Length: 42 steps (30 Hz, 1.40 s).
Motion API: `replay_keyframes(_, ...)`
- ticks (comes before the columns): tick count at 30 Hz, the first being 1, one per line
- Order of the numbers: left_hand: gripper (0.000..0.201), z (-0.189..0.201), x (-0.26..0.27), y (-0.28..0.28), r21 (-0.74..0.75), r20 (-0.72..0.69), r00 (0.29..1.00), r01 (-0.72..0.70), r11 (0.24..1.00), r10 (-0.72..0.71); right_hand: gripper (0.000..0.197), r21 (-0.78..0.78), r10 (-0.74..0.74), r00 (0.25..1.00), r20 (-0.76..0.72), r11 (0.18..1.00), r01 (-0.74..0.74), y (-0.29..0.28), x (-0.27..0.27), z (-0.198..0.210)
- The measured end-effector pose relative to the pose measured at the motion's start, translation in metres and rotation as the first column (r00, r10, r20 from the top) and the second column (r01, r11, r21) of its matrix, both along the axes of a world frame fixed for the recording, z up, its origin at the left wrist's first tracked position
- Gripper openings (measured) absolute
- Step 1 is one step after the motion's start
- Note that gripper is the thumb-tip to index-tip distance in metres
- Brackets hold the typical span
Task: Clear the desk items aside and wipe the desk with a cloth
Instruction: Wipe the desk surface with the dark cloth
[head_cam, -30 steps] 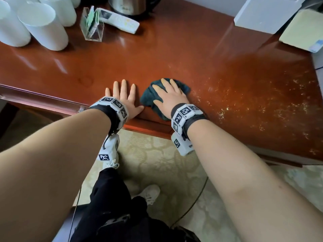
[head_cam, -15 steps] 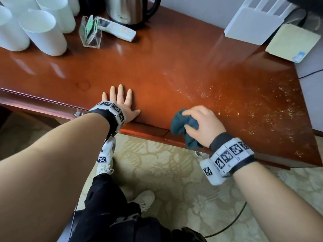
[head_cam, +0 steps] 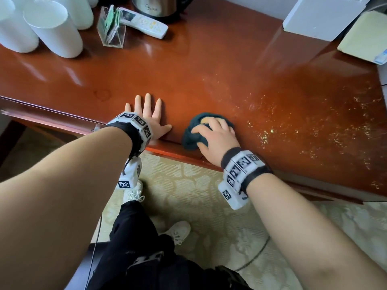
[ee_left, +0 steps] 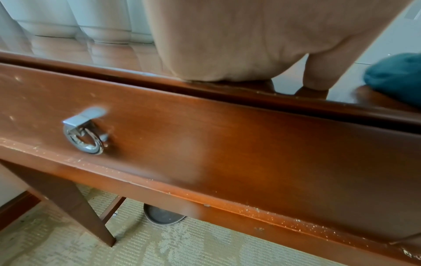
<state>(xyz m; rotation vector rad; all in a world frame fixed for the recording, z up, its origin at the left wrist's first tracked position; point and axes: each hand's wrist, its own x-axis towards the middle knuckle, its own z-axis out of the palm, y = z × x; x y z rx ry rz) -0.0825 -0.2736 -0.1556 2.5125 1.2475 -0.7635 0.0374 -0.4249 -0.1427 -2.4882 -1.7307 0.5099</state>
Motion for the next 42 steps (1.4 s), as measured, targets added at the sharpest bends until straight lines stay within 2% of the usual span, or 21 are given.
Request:
replay_keyframes(2,0.080,0.000,-0.001,0.000,-0.002,-0.010,1.000,0.002,1.000,-0.002,0.033,-0.063,0.005,1.000,-0.010,0.998,-0.006,-0.027,0.003,0.005)
replay_keyframes(5,0.080,0.003,0.000,-0.001,-0.010,-0.019,1.000,0.004,1.000,-0.004,0.033,-0.161,-0.080,0.997,-0.009,0.984,0.077,-0.059,0.020,0.016)
replay_keyframes(7,0.080,0.004,0.000,-0.001,-0.011,-0.018,1.000,0.005,1.000,-0.005,0.033,-0.171,-0.134,0.989,-0.056,0.978,0.123,-0.063,0.031,0.026)
replay_keyframes(10,0.080,0.004,0.000,0.000,-0.005,-0.019,1.000,0.007,1.000,-0.008,0.033,0.047,-0.165,0.981,-0.097,0.984,0.171,-0.035,0.038,0.044)
replay_keyframes(12,0.080,0.003,-0.001,0.000,0.001,-0.011,1.000,0.004,1.000,-0.004,0.037,0.157,-0.125,0.989,-0.076,0.978,0.135,-0.003,0.037,0.046)
replay_keyframes(13,0.081,0.002,-0.001,0.000,0.004,-0.005,1.000,0.004,1.000,-0.004,0.039,0.137,-0.082,0.995,-0.051,0.987,0.089,0.013,0.035,0.041)
replay_keyframes(15,0.081,0.001,-0.001,0.001,0.010,0.009,1.000,0.006,1.000,-0.006,0.045,-0.013,0.009,1.000,0.020,1.000,-0.009,0.036,0.029,0.023)
replay_keyframes(17,0.081,0.000,-0.001,0.001,0.013,0.023,1.000,0.007,1.000,-0.008,0.048,-0.101,0.024,0.999,0.048,0.995,-0.019,0.044,0.025,0.004)
replay_keyframes(22,0.081,0.001,-0.001,0.001,0.005,0.015,1.000,0.004,1.000,-0.004,0.045,-0.020,-0.150,0.983,0.110,0.988,0.153,0.025,0.037,-0.002)
replay_keyframes(25,0.080,0.001,-0.003,-0.002,0.012,0.037,0.999,-0.006,1.000,0.006,0.038,-0.099,-0.306,0.940,0.152,0.941,0.323,-0.002,0.044,0.009)
replay_keyframes(28,0.080,0.007,-0.002,-0.001,0.004,0.074,0.997,-0.022,1.000,0.022,0.036,-0.317,-0.281,0.958,0.058,0.905,0.285,-0.021,0.052,0.025)
replay_keyframes(29,0.081,0.011,0.001,0.001,-0.003,0.093,0.995,-0.024,1.000,0.024,0.036,-0.334,-0.293,0.956,0.009,0.900,0.279,-0.021,0.055,0.031)
replay_keyframes(31,0.083,0.018,0.009,0.010,-0.001,0.143,0.989,-0.026,1.000,0.026,0.037,-0.252,-0.331,0.941,-0.064,0.918,0.306,-0.010,0.062,0.041)
replay_keyframes(33,0.090,0.022,0.017,0.022,0.026,0.167,0.985,-0.044,0.999,0.039,0.038,-0.117,-0.300,0.950,-0.088,0.950,0.290,0.012,0.067,0.048)
replay_keyframes(36,0.106,0.024,0.030,0.046,0.025,0.117,0.989,-0.096,0.995,0.093,0.040,0.011,-0.168,0.984,-0.055,0.986,0.168,0.055,0.067,0.057)
replay_keyframes(42,0.124,0.022,0.048,0.098,-0.019,0.099,0.980,-0.172,0.985,0.173,0.043,0.096,0.112,0.992,0.057,0.988,-0.117,0.165,0.063,0.052)
